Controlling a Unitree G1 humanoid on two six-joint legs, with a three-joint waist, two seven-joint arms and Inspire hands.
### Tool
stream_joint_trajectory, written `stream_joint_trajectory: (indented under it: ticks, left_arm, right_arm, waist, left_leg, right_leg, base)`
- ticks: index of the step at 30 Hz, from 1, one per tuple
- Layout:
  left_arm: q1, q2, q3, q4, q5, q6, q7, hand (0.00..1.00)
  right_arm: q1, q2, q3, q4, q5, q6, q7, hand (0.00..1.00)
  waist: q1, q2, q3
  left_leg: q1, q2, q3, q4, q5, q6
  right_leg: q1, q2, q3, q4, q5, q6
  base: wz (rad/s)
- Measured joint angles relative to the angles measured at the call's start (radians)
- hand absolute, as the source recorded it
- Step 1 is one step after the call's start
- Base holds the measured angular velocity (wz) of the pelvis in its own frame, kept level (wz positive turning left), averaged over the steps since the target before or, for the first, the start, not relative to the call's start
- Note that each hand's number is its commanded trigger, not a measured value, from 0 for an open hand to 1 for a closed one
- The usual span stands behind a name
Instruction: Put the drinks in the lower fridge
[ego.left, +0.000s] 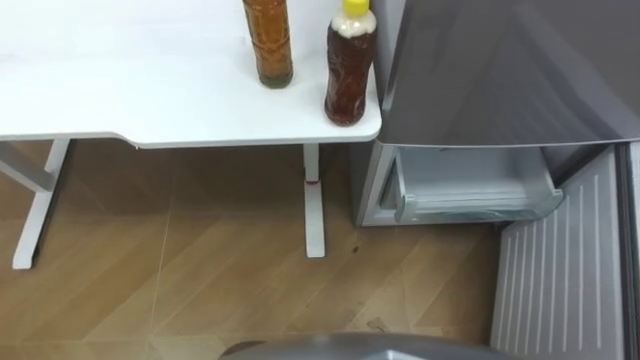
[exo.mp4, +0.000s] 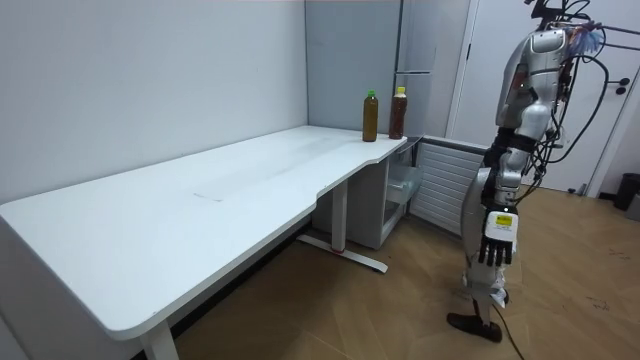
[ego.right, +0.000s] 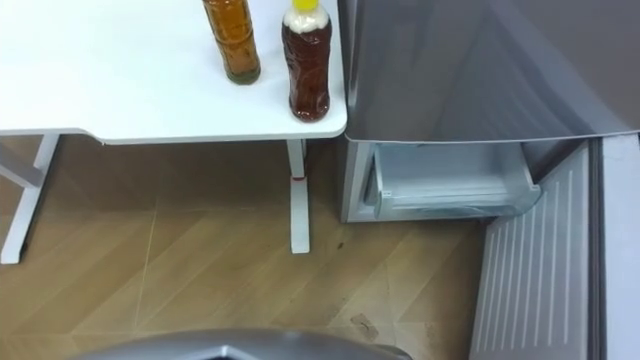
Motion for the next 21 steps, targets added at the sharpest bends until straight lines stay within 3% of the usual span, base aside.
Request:
stream_joint_trajectory:
  ticks: [4, 7, 13, 21]
  left_arm:
    - [0.003, 0.0, 0.081, -0.02, -0.183, -0.042, 0.061, 0.0]
    - [0.009, -0.001, 0.187, -0.102, -0.358, -0.075, 0.132, 0.0]
    - [0.006, 0.002, 0.255, -0.18, -0.605, -0.138, 0.25, 0.0]
    - [0.003, 0.003, 0.263, -0.33, -0.696, -0.198, 0.415, 0.0]
  right_arm:
    - [-0.002, -0.005, -0.003, 0.001, 0.031, -0.002, -0.004, 0.0]
    - [0.01, -0.005, -0.056, -0.001, 0.044, -0.008, -0.005, 0.0]
    - [0.016, -0.009, -0.068, -0.005, 0.048, -0.013, -0.008, 0.0]
    - [0.032, -0.02, -0.072, -0.039, 0.037, -0.054, -0.016, 0.0]
  waist:
    - [0.008, 0.01, 0.0033]
    - [0.021, 0.014, 0.0037]
    - [0.031, 0.022, -0.0014]
    - [0.03, 0.032, -0.0039]
  left_leg:
    - [0.011, 0.0, 0.0, -0.011, 0.0, 0.0]
    - [0.014, 0.0, 0.0, -0.013, 0.0, 0.0]
    - [0.014, 0.0, 0.003, -0.014, 0.0, 0.0]
    - [0.012, 0.0, -0.007, -0.012, 0.0, 0.0]
  right_leg:
    - [0.004, 0.0, 0.002, 0.0, 0.0, 0.0]
    - [0.001, -0.001, 0.002, 0.0, -0.001, 0.001]
    - [-0.003, 0.0, 0.012, 0.011, 0.0, 0.001]
    - [-0.003, 0.0, 0.002, 0.016, 0.0, 0.001]
  base:
    - [-0.01]
    - [-0.02]
    - [-0.02]
    - [0.04]
